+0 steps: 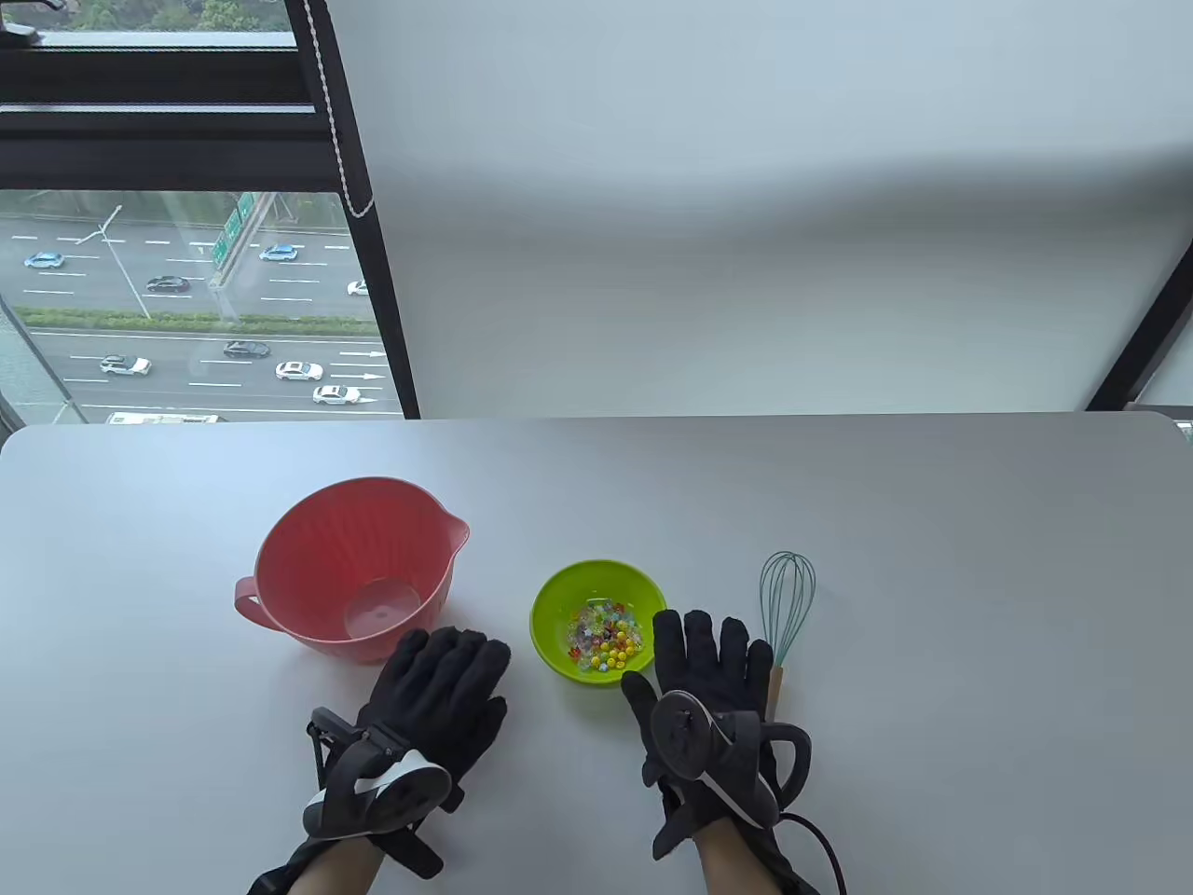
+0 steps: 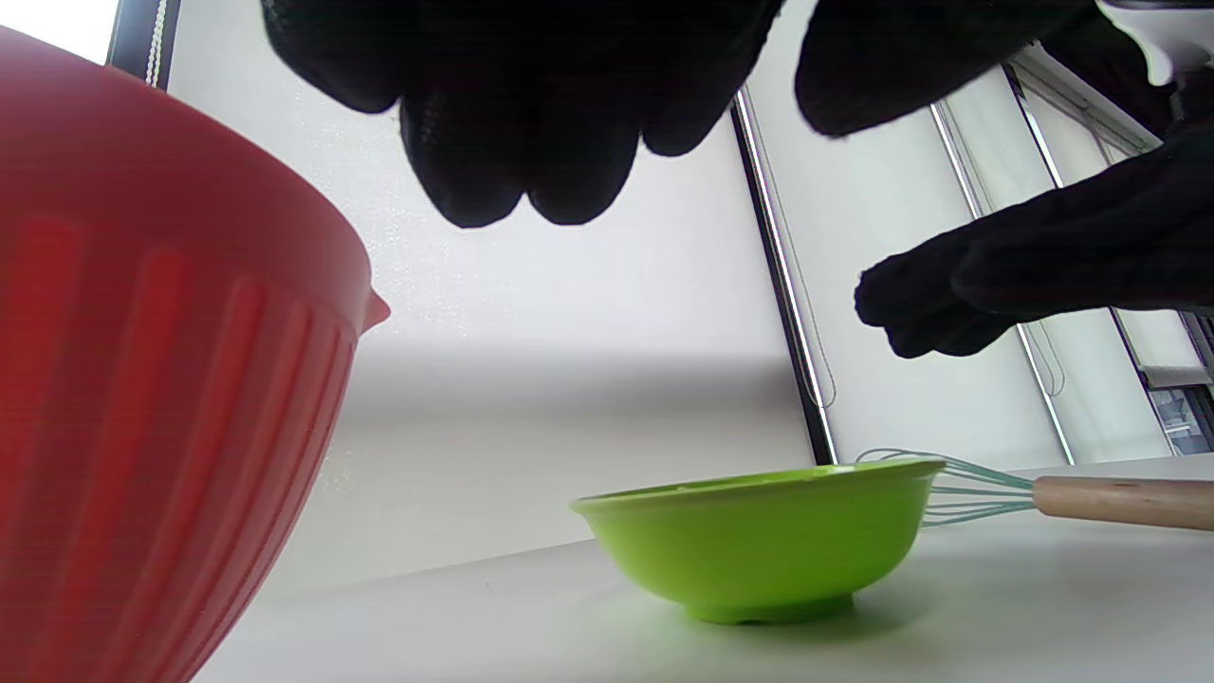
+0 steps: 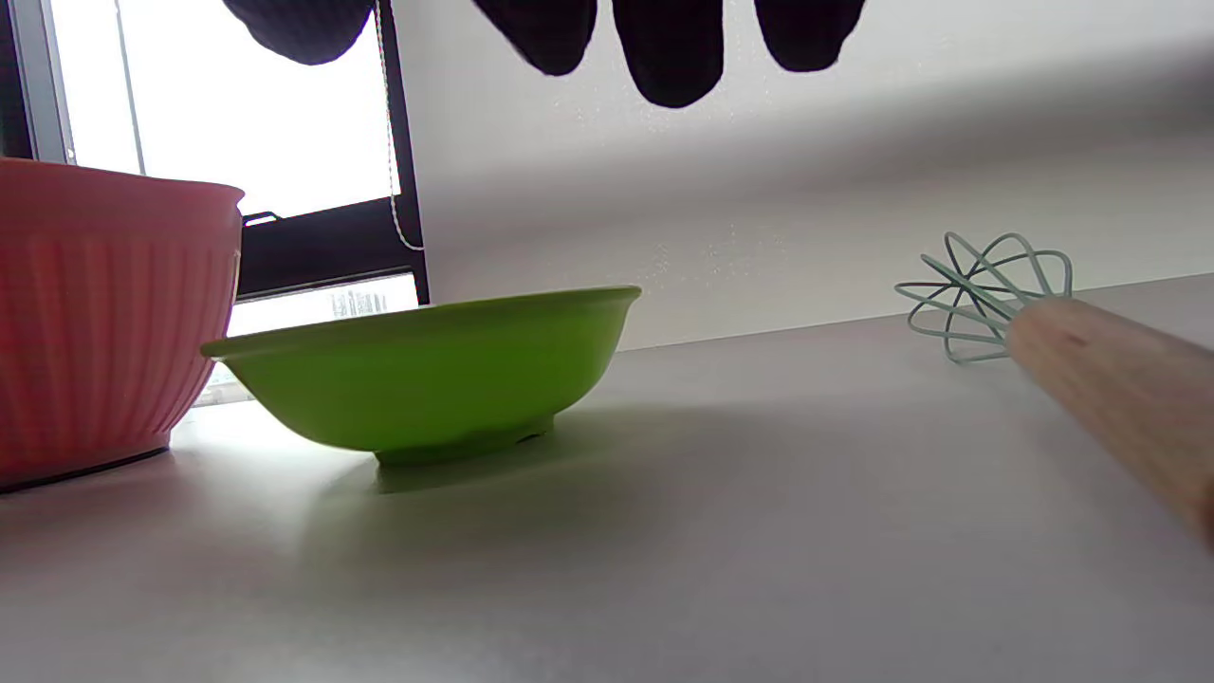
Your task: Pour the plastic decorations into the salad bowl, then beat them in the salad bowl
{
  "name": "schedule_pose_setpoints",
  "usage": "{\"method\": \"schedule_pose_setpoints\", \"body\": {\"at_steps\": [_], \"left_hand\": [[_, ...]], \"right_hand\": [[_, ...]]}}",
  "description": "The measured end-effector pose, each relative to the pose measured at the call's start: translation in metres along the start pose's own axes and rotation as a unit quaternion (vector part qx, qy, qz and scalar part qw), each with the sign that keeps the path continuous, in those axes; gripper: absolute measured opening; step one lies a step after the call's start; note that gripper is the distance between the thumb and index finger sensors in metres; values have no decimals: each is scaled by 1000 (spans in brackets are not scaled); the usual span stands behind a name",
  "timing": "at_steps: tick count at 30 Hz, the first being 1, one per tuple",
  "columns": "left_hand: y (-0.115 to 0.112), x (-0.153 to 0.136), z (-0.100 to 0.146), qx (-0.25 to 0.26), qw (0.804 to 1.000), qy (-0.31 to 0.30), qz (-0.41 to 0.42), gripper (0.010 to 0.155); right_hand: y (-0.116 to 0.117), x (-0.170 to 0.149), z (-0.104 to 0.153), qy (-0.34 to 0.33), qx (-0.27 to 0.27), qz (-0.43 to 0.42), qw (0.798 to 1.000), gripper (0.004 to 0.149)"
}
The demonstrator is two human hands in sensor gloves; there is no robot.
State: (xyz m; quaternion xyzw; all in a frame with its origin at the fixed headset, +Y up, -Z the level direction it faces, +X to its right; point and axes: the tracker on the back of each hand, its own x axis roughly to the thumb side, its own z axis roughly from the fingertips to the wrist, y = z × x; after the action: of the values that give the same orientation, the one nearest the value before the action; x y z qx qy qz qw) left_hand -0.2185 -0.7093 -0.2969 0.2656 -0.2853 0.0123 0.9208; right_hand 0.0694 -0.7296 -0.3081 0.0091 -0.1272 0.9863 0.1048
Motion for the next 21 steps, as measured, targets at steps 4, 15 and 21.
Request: {"method": "schedule_pose_setpoints", "body": {"at_steps": [4,15,21], "left_hand": [[-1,1,0,-6,1000,-1,-1,62],[0,-1,0,-4,1000,4,-8,61],[-2,0,0,-10,1000,2,-14,61]], "right_hand": [[0,0,0,-2,0,4,1000,70],[-2,1,-1,-19,20,14,1000,67],[5,10,-3,-50,66,19,996,70]]}}
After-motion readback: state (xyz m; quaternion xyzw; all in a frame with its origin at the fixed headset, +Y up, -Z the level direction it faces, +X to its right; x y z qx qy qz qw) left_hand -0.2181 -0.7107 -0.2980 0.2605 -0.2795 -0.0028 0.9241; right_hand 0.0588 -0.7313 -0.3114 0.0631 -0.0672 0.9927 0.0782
